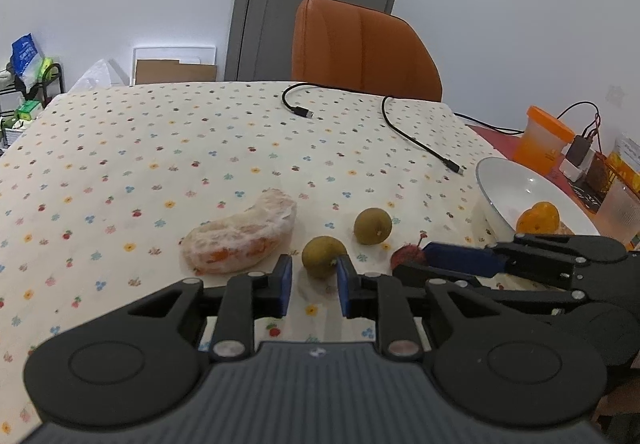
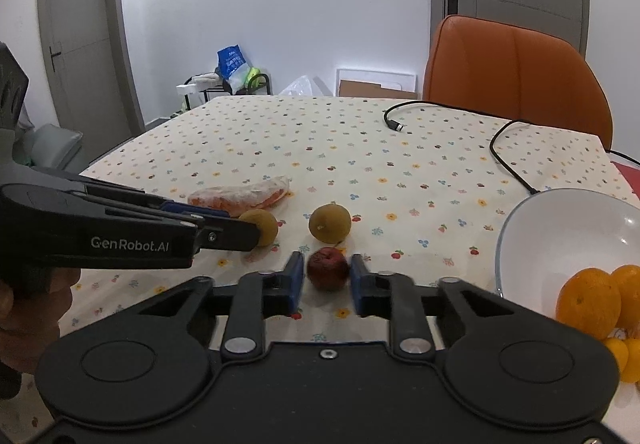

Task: Organize fruits
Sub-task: 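Grasp a kiwi with the left tool while the right tool grasps a red plum, then lower the kiwi and plum into the bowl and open both tools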

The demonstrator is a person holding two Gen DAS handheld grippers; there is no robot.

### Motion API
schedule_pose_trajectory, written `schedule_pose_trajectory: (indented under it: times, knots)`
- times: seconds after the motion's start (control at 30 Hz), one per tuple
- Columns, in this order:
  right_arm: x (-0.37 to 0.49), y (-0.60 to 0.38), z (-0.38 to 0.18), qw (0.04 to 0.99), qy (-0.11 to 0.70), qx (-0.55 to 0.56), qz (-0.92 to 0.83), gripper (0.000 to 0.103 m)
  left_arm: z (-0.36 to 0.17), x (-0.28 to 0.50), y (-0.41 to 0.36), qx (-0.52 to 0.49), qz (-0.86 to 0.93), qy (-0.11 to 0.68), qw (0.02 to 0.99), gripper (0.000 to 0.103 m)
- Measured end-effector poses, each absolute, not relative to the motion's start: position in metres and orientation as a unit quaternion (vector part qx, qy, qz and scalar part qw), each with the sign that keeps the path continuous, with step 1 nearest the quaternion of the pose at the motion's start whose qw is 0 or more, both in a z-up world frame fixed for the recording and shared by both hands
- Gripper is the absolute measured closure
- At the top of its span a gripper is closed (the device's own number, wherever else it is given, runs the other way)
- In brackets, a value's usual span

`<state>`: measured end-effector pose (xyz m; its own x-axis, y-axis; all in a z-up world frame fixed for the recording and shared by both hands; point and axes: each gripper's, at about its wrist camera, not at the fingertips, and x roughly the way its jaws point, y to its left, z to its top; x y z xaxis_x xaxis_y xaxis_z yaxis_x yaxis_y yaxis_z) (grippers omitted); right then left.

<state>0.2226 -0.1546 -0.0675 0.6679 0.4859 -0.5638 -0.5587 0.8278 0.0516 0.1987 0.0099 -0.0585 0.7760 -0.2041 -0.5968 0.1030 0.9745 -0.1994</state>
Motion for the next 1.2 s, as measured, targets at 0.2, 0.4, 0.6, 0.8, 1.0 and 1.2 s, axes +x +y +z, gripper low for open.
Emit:
schedule_pose_trajectory:
  times: [0.2,0.4,0.6,0.8,1.0,1.2]
  knots:
    - [0.220,-0.160,-0.063,0.915,0.280,-0.060,0.286,0.082,-0.060,0.203,0.006,-0.078,-0.089,0.327,0.938,0.081]
    - [0.213,-0.174,-0.052,0.922,0.266,-0.051,0.276,0.082,-0.062,0.206,-0.002,-0.066,-0.084,0.323,0.940,0.080]
    - [0.208,-0.190,-0.047,0.929,0.258,-0.037,0.261,0.082,-0.054,0.200,-0.007,-0.068,-0.098,0.308,0.944,0.080]
    - [0.200,-0.206,-0.039,0.937,0.243,-0.026,0.249,0.082,-0.044,0.196,-0.019,-0.060,-0.103,0.297,0.947,0.080]
    - [0.193,-0.229,-0.034,0.945,0.234,-0.013,0.227,0.082,-0.037,0.192,-0.035,-0.052,-0.114,0.290,0.949,0.080]
    - [0.188,-0.253,-0.032,0.953,0.229,-0.003,0.197,0.082,-0.032,0.192,-0.056,-0.043,-0.130,0.283,0.949,0.080]
